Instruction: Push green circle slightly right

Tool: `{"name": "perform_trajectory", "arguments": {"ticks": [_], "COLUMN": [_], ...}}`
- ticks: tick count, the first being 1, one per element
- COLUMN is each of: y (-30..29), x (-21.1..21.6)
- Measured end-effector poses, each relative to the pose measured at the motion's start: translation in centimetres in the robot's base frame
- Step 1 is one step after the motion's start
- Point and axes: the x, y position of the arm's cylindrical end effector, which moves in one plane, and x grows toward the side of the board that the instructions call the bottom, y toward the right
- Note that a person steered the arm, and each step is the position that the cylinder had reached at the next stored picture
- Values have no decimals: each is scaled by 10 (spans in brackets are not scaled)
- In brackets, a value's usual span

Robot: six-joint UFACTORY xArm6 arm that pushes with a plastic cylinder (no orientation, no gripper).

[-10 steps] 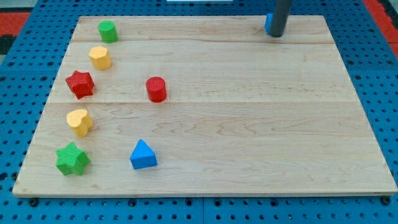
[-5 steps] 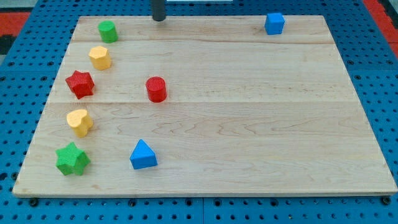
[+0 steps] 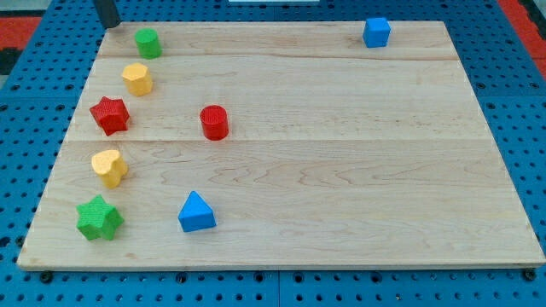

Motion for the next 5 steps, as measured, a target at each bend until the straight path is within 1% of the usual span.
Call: {"name": "perform_trajectory", "arguments": {"ticks": [2, 3, 4, 5], "y": [-10, -29, -28, -22], "x": [5, 22, 37, 63]}}
